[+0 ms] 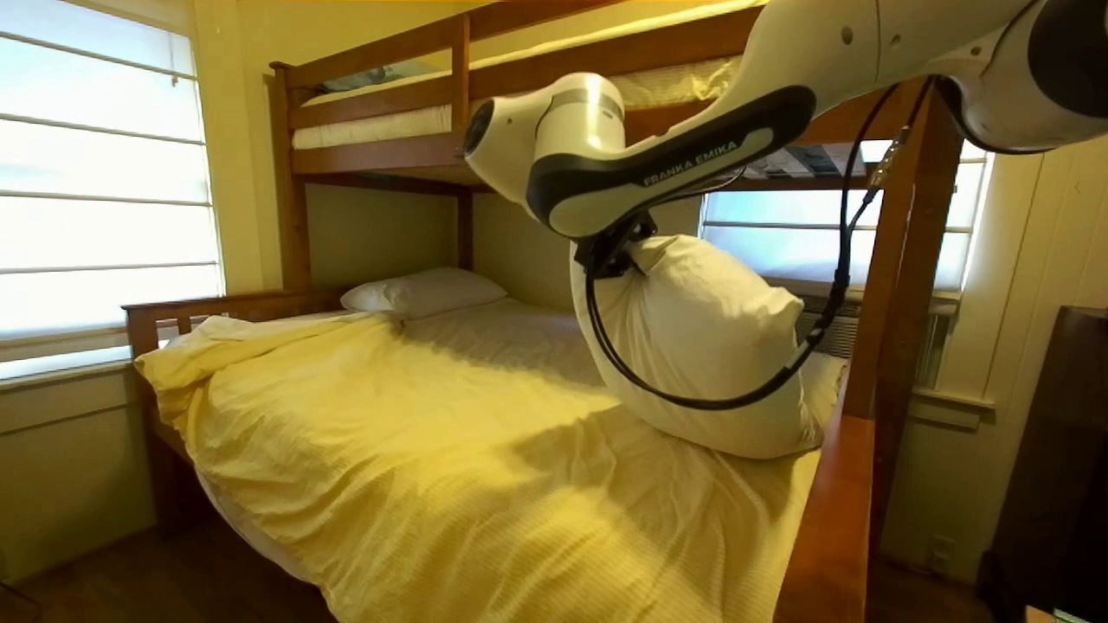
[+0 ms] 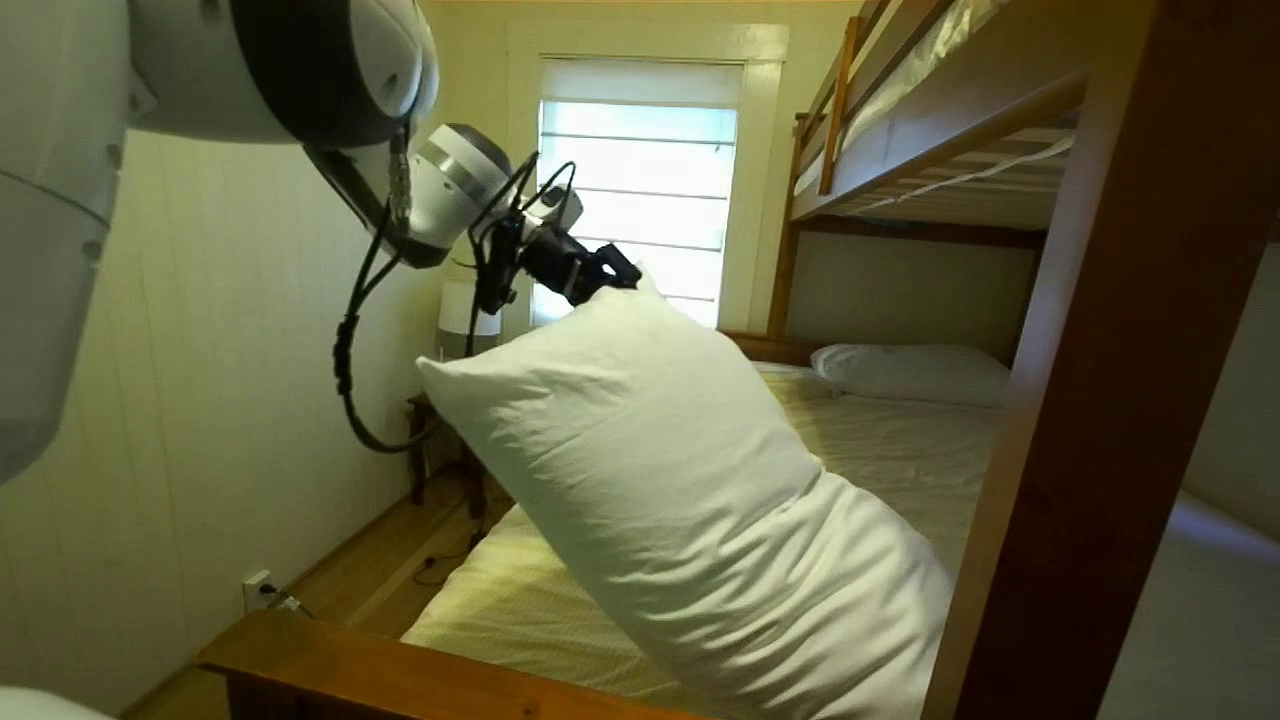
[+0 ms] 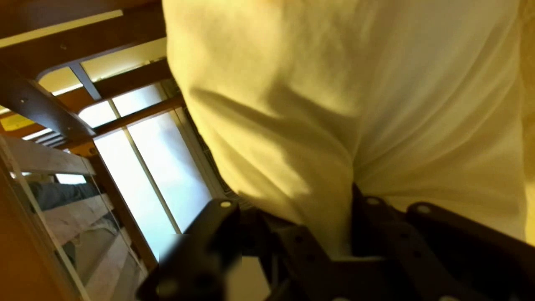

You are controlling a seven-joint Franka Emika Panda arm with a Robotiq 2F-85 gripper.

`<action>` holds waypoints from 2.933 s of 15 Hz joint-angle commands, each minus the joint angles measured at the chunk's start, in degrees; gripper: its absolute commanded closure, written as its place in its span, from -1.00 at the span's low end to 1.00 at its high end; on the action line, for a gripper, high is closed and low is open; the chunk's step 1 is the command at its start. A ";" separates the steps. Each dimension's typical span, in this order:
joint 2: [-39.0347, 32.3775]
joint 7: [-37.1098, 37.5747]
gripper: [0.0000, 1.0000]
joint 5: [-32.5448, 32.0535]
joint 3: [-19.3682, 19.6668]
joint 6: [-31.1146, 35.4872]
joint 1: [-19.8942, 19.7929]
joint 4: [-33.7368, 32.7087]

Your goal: Move the pillow to the right

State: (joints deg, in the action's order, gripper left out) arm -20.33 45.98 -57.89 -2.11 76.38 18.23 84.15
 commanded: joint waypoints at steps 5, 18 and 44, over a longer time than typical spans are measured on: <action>4.59 0.35 0.68 -0.28 0.45 -1.20 -6.70 -5.66; -2.80 8.59 0.92 3.22 3.34 -0.02 -10.72 -23.05; -22.09 28.10 0.68 17.23 5.89 4.57 -19.27 -45.82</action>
State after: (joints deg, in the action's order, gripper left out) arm -42.42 74.08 -40.65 3.78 80.95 -1.05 38.32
